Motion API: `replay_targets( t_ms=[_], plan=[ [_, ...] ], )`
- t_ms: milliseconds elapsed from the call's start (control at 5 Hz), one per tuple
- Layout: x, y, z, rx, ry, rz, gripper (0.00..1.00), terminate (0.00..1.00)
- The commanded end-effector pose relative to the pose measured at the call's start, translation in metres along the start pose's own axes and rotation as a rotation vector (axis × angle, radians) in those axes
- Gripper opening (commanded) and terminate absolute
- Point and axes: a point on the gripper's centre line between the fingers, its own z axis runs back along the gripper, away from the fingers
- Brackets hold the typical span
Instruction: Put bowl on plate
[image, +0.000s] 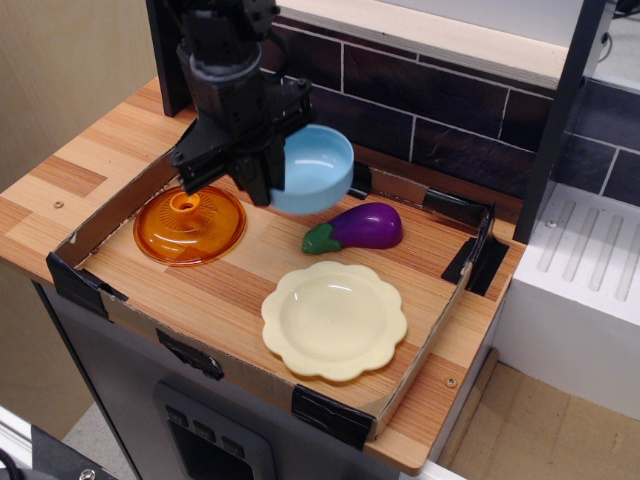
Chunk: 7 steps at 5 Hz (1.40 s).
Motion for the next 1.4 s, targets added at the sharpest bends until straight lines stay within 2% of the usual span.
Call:
replay_targets(
  t_ms=[0,200,400,1000,1200],
  plan=[
    [-0.039,0.035,0.001,0.041,0.114,-0.356,0.00,0.00],
    [-0.051,0.043,-0.010,0.044,0.097,-0.445,0.00,0.00],
    [-0.055,0.043,-0.019,0.022,0.044,-0.469,0.00,0.00],
    [-0.045,0.031,-0.018,-0.017,0.010,-0.432,0.00,0.00],
    [-0.044,0.033,-0.020,-0.009,0.013,-0.434,0.00,0.00]
  ],
)
